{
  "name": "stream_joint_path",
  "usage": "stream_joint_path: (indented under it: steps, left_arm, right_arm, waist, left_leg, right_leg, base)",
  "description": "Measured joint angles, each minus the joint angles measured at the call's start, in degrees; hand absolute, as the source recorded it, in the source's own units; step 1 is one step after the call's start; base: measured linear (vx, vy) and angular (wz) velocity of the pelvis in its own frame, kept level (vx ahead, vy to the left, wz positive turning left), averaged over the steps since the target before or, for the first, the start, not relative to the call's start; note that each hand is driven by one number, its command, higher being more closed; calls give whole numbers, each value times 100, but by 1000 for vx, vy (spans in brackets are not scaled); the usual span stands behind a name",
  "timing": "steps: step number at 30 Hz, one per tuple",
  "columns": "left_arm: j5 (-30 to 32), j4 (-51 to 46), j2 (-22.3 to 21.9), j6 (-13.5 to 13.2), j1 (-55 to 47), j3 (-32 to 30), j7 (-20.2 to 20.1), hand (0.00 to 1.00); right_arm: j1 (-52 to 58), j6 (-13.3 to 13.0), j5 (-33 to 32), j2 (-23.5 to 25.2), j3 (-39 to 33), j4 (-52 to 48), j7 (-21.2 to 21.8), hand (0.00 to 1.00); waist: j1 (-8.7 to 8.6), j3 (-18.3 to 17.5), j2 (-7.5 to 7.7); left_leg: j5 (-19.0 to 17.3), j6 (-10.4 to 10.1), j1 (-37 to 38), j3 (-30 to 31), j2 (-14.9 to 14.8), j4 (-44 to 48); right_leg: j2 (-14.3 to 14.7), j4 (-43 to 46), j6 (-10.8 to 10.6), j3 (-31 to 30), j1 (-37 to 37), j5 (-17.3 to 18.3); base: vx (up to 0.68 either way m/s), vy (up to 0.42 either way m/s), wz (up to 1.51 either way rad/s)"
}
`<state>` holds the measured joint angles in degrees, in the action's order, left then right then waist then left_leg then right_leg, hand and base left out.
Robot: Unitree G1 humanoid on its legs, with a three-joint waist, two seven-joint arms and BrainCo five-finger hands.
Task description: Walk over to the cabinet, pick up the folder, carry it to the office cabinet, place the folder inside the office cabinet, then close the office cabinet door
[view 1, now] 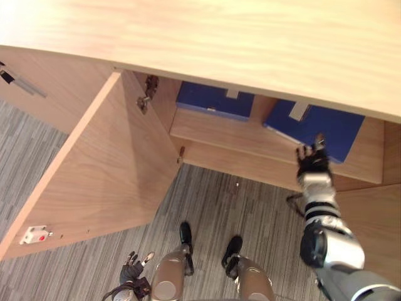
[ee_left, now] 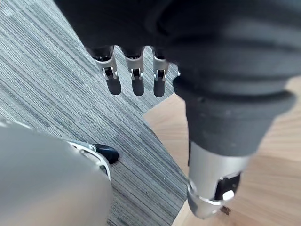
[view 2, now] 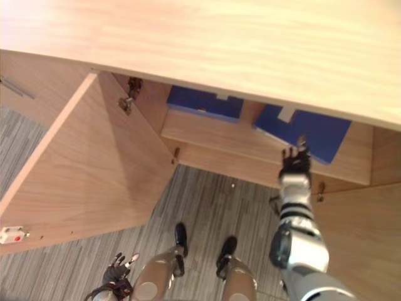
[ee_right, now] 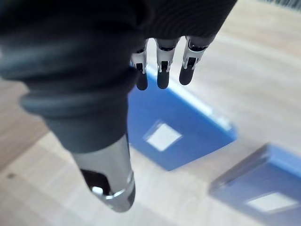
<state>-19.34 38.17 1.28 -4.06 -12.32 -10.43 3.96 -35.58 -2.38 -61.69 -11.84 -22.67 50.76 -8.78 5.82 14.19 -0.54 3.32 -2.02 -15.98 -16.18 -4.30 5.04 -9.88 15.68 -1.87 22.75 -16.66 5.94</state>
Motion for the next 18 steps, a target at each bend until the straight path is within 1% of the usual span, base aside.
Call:
stream_joint_path:
  steps: [1,2,3,4,5,6,8,9,10,11,12,13,14,16,17,18]
  left_arm:
    - [50,73,-6,-2,15,-7,5,0]
    - [75,90,-14,-2,24,-8,8,0]
    - [106,155,-51,-9,51,-49,22,0]
    - [139,215,-83,-15,67,-93,45,0]
    - [236,293,-122,-27,91,-204,105,0]
    - [316,366,-157,-29,144,-264,144,0]
    - [402,455,-207,-35,195,-337,201,0]
    - [508,541,-240,-51,212,-398,242,0]
    - [536,594,-243,-69,221,-406,262,0]
    - [608,719,-226,-95,275,-409,274,0]
    - [722,835,-234,-99,367,-407,298,0]
    - [772,955,-278,-99,485,-403,315,0]
    - [786,973,-296,-97,509,-402,318,0]
    - [856,1028,-358,-100,576,-335,318,0]
    - [899,1080,-353,-103,592,-307,315,0]
    - [989,1162,-332,-98,622,-275,311,0]
  right_arm:
    - [451,2,170,345,236,-280,57,0]
    - [697,-4,251,524,343,-437,86,0]
    - [1232,-27,313,874,537,-695,140,0]
    - [1525,-94,314,1045,652,-798,183,0]
    - [2058,-218,313,1383,809,-903,268,0]
    - [2457,-292,321,1594,896,-878,300,0]
    - [2934,-305,572,1599,995,-814,358,0]
    - [3313,-364,847,1625,832,-717,405,0]
    - [3398,-409,978,1632,703,-576,407,0]
    - [3463,-448,1172,1645,369,-195,389,0]
    - [3551,-445,1257,1663,33,157,317,0]
    - [3626,-428,1321,1681,-278,484,246,0]
    - [3647,-420,1322,1686,-343,553,224,0]
    - [3774,-304,1344,1718,-797,803,81,0]
    - [3780,-276,1499,1727,-896,803,47,0]
    - [3778,-213,1865,1733,-979,804,16,0]
  waist:
    - [-11,-119,49]
    - [-17,-151,67]
    - [-21,-253,117]
    - [-24,-350,146]
    - [-45,-514,210]
    - [-147,-520,221]
    - [-179,-579,223]
    - [-262,-711,227]
    - [-291,-778,237]
    - [-340,-872,251]
    - [-351,-956,271]
    - [-352,-1000,274]
    - [-352,-1004,273]
    - [-352,-1055,268]
    - [-352,-1082,270]
    - [-356,-1106,272]
  left_leg:
    - [15,-15,62,-40,1,-90]
    - [29,-21,114,-47,1,-147]
    - [94,-62,232,-67,7,-312]
    - [128,-71,259,-75,9,-399]
    - [208,-131,346,-76,10,-578]
    - [242,-177,535,-60,11,-694]
    - [241,-179,813,-70,22,-804]
    - [242,-188,1050,-95,30,-924]
    - [248,-197,1122,-108,33,-975]
    - [240,-215,1241,-137,35,-997]
    - [227,-230,1327,-177,35,-999]
    - [218,-230,1417,-182,34,-1005]
    - [216,-230,1441,-183,34,-1012]
    - [184,-188,1615,-244,25,-1022]
    - [174,-174,1646,-282,19,-1021]
    - [145,-154,1716,-343,0,-978]
  right_leg:
    - [23,-73,-27,-10,44,-19]
    - [42,-133,-35,-10,96,-42]
    - [95,-287,-37,-8,196,-92]
    - [124,-362,-42,-5,212,-115]
    - [181,-519,-52,5,280,-161]
    - [222,-685,-68,67,525,-199]
    - [247,-784,-80,66,791,-207]
    - [281,-873,-89,59,996,-211]
    - [291,-903,-93,56,1053,-214]
    - [305,-955,-104,53,1172,-221]
    - [318,-1007,-113,30,1265,-226]
    - [334,-1070,-122,30,1376,-240]
    - [338,-1085,-122,29,1407,-244]
    - [374,-1189,-114,-22,1596,-280]
    - [382,-1200,-114,-64,1608,-280]
    - [398,-1194,-114,-126,1660,-280]
  base:
    - [90,-21,-11]
    - [87,-12,-9]
    - [80,-10,-5]
    - [100,-19,-5]
    - [103,-34,6]
    - [95,-38,6]
    - [49,-28,-1]
    - [37,-17,-10]
    - [29,-17,-13]
    - [18,-17,-13]
    - [-8,-22,-12]
    - [-16,-19,-7]
    - [-30,-19,-5]
    - [-42,-13,-14]
    - [-50,-12,-25]
    - [-35,-16,-20]
